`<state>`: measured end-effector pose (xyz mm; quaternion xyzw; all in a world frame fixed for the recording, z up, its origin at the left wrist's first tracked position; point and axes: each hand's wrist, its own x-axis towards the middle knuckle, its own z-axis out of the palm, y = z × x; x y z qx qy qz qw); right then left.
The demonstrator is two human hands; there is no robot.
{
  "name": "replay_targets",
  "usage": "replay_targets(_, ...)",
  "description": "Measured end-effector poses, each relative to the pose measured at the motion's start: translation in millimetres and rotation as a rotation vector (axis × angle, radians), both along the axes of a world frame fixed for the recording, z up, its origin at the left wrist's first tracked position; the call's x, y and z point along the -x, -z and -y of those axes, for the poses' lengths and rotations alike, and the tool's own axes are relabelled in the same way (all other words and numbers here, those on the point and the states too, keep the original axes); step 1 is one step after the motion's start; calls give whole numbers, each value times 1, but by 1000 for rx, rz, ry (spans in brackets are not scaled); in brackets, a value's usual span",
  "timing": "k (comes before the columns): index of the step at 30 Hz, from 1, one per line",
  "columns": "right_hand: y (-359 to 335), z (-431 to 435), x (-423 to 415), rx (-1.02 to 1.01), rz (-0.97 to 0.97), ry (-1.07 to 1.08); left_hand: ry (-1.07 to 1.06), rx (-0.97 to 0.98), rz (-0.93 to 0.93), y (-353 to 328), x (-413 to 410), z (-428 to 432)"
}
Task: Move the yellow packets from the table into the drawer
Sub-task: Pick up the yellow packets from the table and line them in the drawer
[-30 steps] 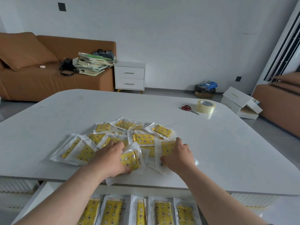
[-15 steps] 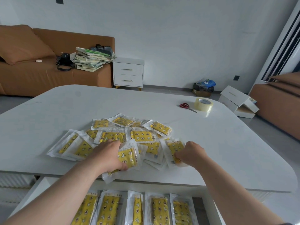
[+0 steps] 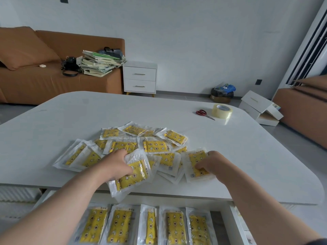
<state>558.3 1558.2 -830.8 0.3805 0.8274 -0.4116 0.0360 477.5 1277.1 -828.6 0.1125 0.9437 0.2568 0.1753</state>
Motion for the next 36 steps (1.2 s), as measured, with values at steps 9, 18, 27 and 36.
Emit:
replay_targets(9,-13,-12,-22,104,-138,95,-88,-336,123,-3,-3,20)
replay_targets(18,-30,-8,-70,378,-242,263,-313,-767,308,-24,-37,39)
replay_targets(27,-43,59,-93,740,-227,177,-470,-885,406,-25,-80,98)
replay_targets(36,-11,131,-106,828,-25,-7,-581,-736,405,-16,-102,168)
